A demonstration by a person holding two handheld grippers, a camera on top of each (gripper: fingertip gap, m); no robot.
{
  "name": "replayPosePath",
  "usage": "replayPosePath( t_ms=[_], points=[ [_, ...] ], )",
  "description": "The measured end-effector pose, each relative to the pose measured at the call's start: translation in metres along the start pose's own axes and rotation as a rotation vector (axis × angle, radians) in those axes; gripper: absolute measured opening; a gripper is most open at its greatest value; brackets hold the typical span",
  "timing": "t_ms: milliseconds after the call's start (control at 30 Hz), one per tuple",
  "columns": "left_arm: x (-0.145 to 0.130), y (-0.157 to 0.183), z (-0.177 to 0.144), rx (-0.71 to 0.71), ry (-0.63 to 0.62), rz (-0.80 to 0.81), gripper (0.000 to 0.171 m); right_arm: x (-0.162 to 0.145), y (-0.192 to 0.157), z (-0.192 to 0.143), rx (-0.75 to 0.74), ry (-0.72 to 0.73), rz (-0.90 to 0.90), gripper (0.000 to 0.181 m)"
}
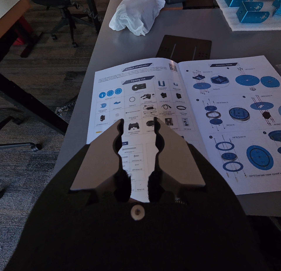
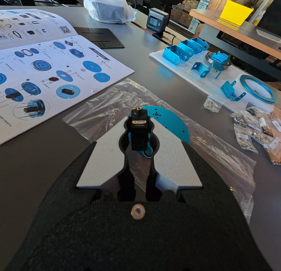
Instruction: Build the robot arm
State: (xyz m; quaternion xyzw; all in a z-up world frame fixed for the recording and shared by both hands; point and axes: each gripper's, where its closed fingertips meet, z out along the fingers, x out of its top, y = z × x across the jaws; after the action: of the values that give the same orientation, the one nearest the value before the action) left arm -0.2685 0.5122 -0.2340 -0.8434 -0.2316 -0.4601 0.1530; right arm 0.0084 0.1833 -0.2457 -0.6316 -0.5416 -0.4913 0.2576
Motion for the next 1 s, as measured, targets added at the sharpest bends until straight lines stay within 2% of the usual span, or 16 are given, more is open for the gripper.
replayPosePath(
  t_ms=[1000],
  points=[
    [0.006,0.003,-0.009,0.013,0.016,0.018,0.040,-0.005,-0.004,0.002,-0.001,-0.027,-0.030,0.020]
  ],
)
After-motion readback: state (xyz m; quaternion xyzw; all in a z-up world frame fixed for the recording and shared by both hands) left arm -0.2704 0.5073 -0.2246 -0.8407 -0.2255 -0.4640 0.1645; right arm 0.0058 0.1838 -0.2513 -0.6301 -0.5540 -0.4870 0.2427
